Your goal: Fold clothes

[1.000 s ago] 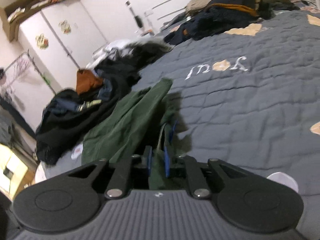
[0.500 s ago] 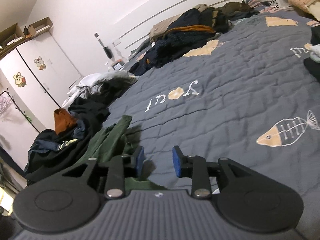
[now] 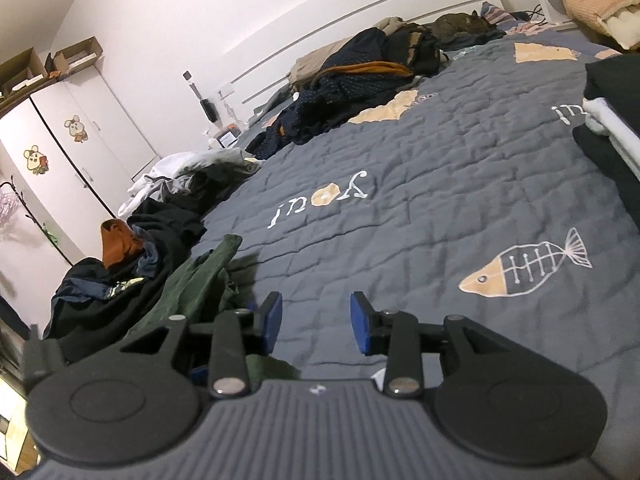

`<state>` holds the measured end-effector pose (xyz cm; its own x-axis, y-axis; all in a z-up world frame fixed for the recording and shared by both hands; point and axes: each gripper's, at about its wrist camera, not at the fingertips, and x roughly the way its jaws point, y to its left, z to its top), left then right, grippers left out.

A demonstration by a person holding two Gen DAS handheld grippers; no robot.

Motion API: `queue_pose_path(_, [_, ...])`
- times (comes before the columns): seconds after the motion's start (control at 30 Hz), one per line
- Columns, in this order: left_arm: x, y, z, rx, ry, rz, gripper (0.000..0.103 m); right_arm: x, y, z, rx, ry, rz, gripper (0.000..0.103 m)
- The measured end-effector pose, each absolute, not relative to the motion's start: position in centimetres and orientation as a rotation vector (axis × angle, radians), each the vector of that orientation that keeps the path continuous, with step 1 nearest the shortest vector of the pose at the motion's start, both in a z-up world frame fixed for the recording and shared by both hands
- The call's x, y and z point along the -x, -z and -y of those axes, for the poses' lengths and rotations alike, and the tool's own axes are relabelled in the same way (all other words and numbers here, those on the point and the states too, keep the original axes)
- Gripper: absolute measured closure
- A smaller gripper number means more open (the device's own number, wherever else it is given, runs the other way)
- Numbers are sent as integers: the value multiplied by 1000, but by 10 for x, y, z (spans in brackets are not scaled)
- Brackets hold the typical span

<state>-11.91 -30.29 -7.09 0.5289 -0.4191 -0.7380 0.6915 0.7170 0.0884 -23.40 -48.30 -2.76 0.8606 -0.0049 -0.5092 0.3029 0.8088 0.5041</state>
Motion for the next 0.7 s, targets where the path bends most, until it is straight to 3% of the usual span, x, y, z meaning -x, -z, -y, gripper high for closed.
queue_pose_path(0.47, [111, 104, 328, -461, 569, -820, 31, 251, 30, 491, -607, 177, -523, 63])
queue_pose_path(0.57, [108, 109, 328, -445, 578, -830, 48, 251, 30, 491, -601, 181, -528, 63])
queue_pose_path(0.7, [100, 105, 311, -371, 578, -827, 83, 249, 27, 487, -573, 175, -519, 62])
